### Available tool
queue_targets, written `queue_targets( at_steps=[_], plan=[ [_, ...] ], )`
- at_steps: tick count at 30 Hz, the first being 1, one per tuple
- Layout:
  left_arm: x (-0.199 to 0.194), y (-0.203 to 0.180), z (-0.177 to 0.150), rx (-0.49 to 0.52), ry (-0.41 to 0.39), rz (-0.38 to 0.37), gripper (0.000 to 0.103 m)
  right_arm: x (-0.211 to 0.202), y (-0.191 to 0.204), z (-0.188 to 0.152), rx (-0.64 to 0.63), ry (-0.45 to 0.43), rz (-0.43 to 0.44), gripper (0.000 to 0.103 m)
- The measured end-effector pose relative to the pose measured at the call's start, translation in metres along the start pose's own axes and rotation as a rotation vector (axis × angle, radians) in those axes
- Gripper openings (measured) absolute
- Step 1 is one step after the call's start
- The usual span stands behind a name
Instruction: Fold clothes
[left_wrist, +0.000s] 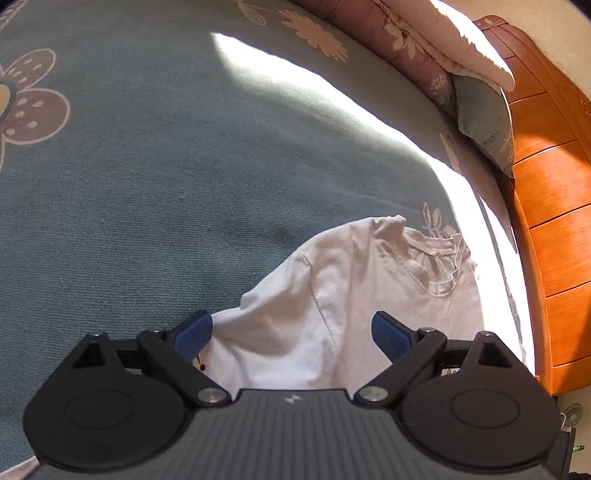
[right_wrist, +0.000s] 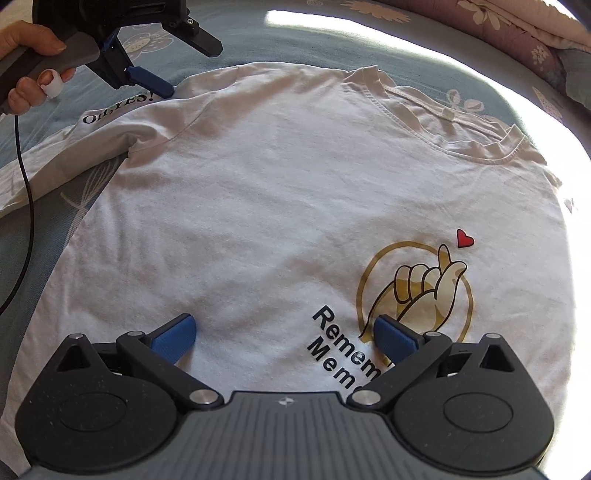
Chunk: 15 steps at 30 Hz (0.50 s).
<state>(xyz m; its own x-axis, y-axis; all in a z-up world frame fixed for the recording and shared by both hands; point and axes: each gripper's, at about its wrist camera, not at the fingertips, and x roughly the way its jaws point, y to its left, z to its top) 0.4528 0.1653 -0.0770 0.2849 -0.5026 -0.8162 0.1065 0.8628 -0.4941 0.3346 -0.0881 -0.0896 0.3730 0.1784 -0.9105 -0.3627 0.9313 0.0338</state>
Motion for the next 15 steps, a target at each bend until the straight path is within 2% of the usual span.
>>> queue_targets(
  at_steps=[2, 5, 6, 8, 10, 11, 13, 15],
  plan=[
    [-0.003, -0.005, 0.006, 0.001, 0.009, -0.07, 0.094, 0.0, 0.001, -0.001, 0.026, -0.013, -0.013, 0.103],
    [0.007, -0.015, 0.008, -0.034, 0.107, -0.262, 0.098, 0.0, 0.003, -0.001, 0.063, -0.033, -0.031, 0.103],
    [0.019, -0.016, 0.005, -0.07, 0.163, -0.332, 0.098, 0.0, 0.003, -0.001, 0.073, -0.037, -0.034, 0.103],
    [0.037, -0.021, 0.0, -0.089, 0.176, -0.311, 0.098, 0.001, 0.004, 0.0, 0.086, -0.044, -0.041, 0.103],
    [0.041, -0.02, 0.003, -0.039, 0.103, -0.142, 0.097, 0.001, 0.004, 0.0, 0.089, -0.047, -0.042, 0.103],
    [0.039, -0.015, 0.006, -0.04, 0.054, -0.116, 0.094, 0.001, 0.004, 0.0, 0.089, -0.047, -0.041, 0.103],
    [0.031, -0.006, 0.014, -0.105, -0.032, -0.077, 0.094, 0.0, 0.004, 0.001, 0.087, -0.047, -0.038, 0.103],
    [0.022, -0.006, 0.02, -0.129, -0.054, -0.051, 0.095, 0.0, 0.004, 0.0, 0.087, -0.056, -0.038, 0.103]
  ],
)
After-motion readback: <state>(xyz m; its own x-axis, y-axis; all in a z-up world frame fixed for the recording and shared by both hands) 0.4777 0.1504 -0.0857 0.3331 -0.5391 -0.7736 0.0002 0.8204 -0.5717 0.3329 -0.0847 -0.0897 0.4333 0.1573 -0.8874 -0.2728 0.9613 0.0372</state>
